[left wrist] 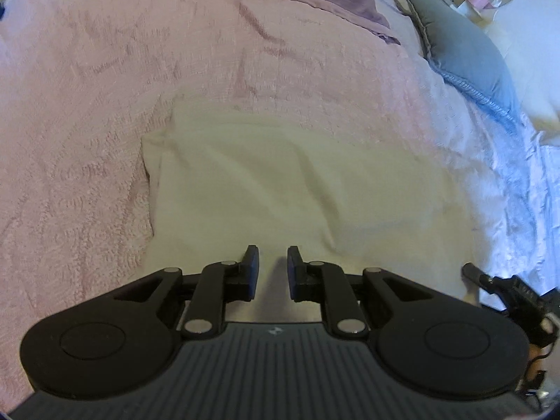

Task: Fold clothes

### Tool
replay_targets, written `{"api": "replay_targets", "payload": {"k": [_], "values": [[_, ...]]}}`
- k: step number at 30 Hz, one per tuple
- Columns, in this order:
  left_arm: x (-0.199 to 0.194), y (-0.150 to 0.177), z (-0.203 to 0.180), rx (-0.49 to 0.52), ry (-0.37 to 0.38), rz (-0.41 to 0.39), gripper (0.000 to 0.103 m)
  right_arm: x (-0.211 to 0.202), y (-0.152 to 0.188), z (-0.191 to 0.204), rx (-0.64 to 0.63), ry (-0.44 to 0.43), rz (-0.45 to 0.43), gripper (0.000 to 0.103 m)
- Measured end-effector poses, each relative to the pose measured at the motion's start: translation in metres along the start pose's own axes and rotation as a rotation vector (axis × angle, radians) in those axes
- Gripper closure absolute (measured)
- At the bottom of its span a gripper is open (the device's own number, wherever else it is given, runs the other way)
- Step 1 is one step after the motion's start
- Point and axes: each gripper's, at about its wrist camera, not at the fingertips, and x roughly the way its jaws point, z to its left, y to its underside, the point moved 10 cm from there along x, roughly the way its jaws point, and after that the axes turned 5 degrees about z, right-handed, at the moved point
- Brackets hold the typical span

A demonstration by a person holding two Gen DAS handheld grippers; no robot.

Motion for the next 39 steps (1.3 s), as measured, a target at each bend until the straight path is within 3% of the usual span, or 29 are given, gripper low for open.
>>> {"api": "replay_targets", "payload": {"k": [2, 4, 6, 11, 13, 15, 19, 21, 24, 26, 27, 28, 30, 34, 36, 39], "values": [[0.002, -0.002, 0.006, -0.009, 0.029, 0.012, 0.091, -0.001, -0.003, -0.003, 0.013, -0.014, -0.006, 0.048], [0.004, -0.004, 0.011, -0.013, 0.054, 0.026, 0.091, 0.003, -0.004, -0.002, -0.013, 0.041, 0.009, 0.068], [0.004, -0.008, 0.016, -0.005, 0.069, 0.037, 0.091, 0.007, -0.002, 0.005, -0.042, 0.114, 0.017, 0.076], [-0.007, -0.017, 0.035, -0.001, 0.117, 0.054, 0.091, 0.01, 0.007, 0.04, -0.158, 0.427, -0.029, 0.085], [-0.015, -0.021, 0.047, -0.014, 0.135, 0.056, 0.091, 0.014, 0.015, 0.072, -0.302, 0.639, -0.068, 0.086], [-0.025, -0.025, 0.064, -0.034, 0.15, 0.057, 0.091, 0.027, 0.035, 0.12, -0.529, 0.83, -0.113, 0.086], [-0.04, -0.031, 0.099, -0.068, 0.164, 0.064, 0.091, 0.079, 0.102, 0.2, -0.936, 1.007, -0.13, 0.086], [-0.046, -0.031, 0.116, -0.078, 0.164, 0.069, 0.091, 0.11, 0.145, 0.214, -1.091, 1.054, -0.111, 0.086], [-0.05, -0.029, 0.139, -0.092, 0.157, 0.075, 0.091, 0.158, 0.201, 0.208, -1.218, 1.068, -0.025, 0.083], [-0.051, -0.027, 0.152, -0.106, 0.155, 0.081, 0.091, 0.189, 0.224, 0.189, -1.239, 1.078, 0.072, 0.075], [-0.052, -0.026, 0.157, -0.11, 0.155, 0.082, 0.091, 0.198, 0.23, 0.181, -1.231, 1.078, 0.109, 0.065], [-0.053, -0.026, 0.161, -0.113, 0.156, 0.081, 0.091, 0.203, 0.231, 0.178, -1.218, 1.076, 0.118, 0.064], [-0.055, -0.025, 0.164, -0.116, 0.162, 0.079, 0.091, 0.2, 0.228, 0.179, -1.201, 1.051, 0.111, 0.062], [-0.059, -0.028, 0.15, -0.124, 0.212, 0.073, 0.091, 0.175, 0.217, 0.208, -1.082, 0.852, 0.116, 0.046], [-0.06, -0.03, 0.134, -0.107, 0.256, 0.082, 0.091, 0.152, 0.205, 0.225, -1.018, 0.782, 0.063, 0.046], [-0.059, -0.032, 0.107, -0.125, 0.332, 0.093, 0.081, 0.112, 0.181, 0.237, -0.903, 0.724, -0.037, 0.046]]}}
